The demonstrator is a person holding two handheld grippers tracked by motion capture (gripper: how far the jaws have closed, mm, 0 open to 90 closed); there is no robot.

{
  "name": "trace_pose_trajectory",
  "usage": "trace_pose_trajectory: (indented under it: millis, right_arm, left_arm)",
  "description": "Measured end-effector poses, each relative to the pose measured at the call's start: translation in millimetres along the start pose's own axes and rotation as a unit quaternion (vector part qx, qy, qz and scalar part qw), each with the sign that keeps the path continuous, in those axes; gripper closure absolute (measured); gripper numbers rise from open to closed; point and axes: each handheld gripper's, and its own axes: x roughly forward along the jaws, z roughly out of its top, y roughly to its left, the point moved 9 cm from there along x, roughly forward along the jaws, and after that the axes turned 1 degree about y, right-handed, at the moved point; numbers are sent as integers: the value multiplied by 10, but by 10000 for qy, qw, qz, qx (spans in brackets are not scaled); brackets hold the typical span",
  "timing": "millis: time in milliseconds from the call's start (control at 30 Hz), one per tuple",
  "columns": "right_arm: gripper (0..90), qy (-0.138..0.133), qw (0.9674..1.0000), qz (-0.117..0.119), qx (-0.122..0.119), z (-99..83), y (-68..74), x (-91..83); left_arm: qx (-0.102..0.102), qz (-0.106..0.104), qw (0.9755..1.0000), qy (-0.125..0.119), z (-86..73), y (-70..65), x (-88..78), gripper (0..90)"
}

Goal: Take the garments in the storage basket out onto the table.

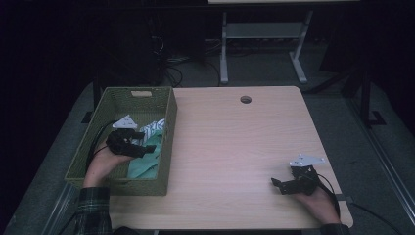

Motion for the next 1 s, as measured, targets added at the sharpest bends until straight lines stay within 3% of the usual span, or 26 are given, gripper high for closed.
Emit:
trace_pose_trajectory:
  millis: [167, 333, 500, 633, 867, 1000]
  right_arm:
    - [53, -3, 10000, 0, 0, 0, 0, 0]
    - [53, 4, 10000, -3, -8, -1, -2, -1]
    - [53, 5, 10000, -3, -8, -1, -2, -1]
    - [53, 2, 10000, -5, -12, -1, -2, 0]
    - [53, 3, 10000, -3, -6, -1, -1, -1]
    - [53, 5, 10000, -4, -7, -1, -1, -1]
  left_arm:
    - [14, -27, 10000, 90, -31, -3, 45, 259]
    - [-95, -80, 9998, 152, -84, 4, 119, 260]
    - [-163, 102, 9988, 446, -174, 69, 192, 260]
    - [-184, 121, 9982, 552, -203, 79, 220, 260]
    - [-169, 157, 9963, 822, -268, 79, 267, 260]
    - [-105, 204, 9927, 1182, -349, 79, 324, 260]
